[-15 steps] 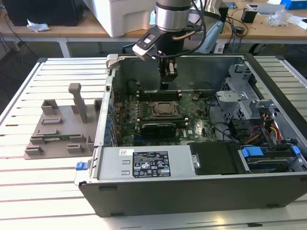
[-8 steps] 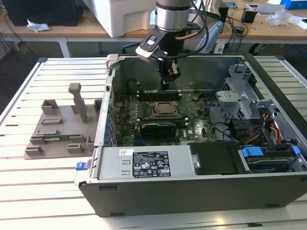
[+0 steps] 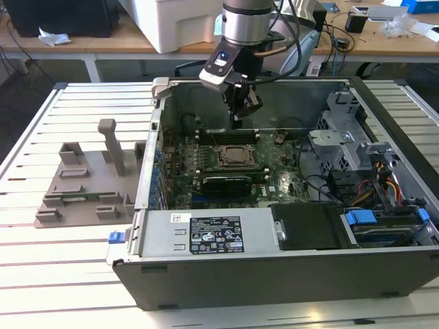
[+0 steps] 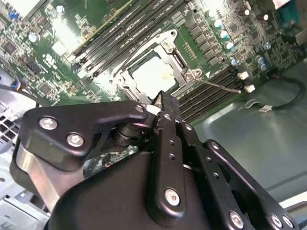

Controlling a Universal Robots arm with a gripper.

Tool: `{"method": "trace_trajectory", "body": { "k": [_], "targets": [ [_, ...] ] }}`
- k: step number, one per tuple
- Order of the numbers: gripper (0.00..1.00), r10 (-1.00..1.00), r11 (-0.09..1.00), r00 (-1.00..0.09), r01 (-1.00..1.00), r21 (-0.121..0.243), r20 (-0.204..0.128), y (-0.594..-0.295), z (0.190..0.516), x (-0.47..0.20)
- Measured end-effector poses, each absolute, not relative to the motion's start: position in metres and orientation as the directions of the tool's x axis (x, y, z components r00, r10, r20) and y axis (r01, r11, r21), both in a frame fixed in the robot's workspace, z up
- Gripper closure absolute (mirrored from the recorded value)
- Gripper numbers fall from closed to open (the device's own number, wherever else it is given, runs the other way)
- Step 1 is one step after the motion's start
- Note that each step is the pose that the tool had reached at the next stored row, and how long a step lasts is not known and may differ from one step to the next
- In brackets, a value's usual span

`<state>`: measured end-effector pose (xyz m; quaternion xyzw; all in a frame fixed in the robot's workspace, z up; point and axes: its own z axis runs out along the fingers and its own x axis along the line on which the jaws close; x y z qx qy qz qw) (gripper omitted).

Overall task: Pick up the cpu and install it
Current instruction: 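Install the first cpu locking lever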

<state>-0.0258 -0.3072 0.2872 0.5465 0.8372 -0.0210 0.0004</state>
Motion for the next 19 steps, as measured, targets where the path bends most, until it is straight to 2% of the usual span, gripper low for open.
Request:
{"method": "trace_trajectory", "body": {
  "k": [19],
  "targets": [
    [0.89, 0.755, 0.655, -0.656, 0.755, -0.035, -0.024, -0.3072, 0.2872, -0.0258]
  ]
}}
